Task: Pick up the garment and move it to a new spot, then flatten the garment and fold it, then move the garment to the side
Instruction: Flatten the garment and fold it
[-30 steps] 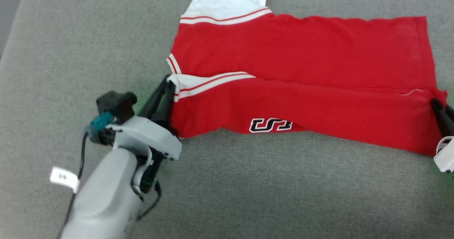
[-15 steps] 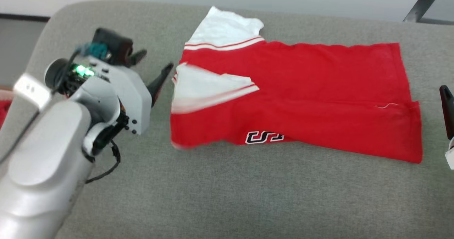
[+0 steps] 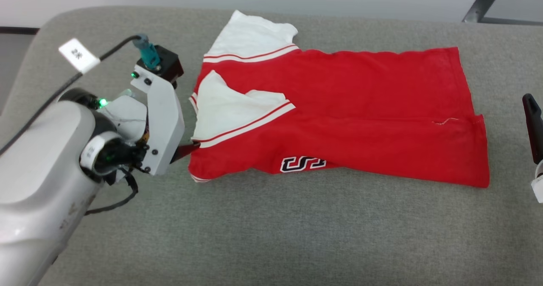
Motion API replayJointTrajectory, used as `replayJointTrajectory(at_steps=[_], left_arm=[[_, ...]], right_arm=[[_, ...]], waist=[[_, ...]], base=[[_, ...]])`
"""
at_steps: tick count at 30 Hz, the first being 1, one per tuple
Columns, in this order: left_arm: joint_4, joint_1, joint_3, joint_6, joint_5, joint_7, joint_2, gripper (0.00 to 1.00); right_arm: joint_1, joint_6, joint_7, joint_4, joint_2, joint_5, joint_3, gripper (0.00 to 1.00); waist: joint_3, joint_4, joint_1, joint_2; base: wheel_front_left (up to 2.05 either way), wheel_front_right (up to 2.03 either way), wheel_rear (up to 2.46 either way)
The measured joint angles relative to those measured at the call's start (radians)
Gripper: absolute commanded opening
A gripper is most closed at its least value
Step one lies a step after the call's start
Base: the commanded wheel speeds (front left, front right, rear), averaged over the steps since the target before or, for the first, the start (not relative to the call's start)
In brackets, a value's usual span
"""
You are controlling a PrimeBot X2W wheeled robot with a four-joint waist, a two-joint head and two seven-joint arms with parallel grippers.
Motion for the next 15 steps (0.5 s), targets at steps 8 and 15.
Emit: replayJointTrajectory(at_steps=[8,15], left_arm=[[0.061,-0.012,-0.004,0.055,-0.072,0.116,-0.027,1.00],[0.118,-0.005,0.012,0.084,-0.106,0.146,-0.019,1.00]], right_arm=[[0.000,0.000,0.012,-0.021,0.016,-0.002,-0.006,1.00],[-0.002,0.000,0.012,-0.034,0.019,-0.001,-0.023,1.00]], waist=[[0.038,-0.027,0.0000,0.0000],[0.083,-0.051,0.0000,0.0000]], base=[[0.00,0.00,0.00],[0.00,0.00,0.00]])
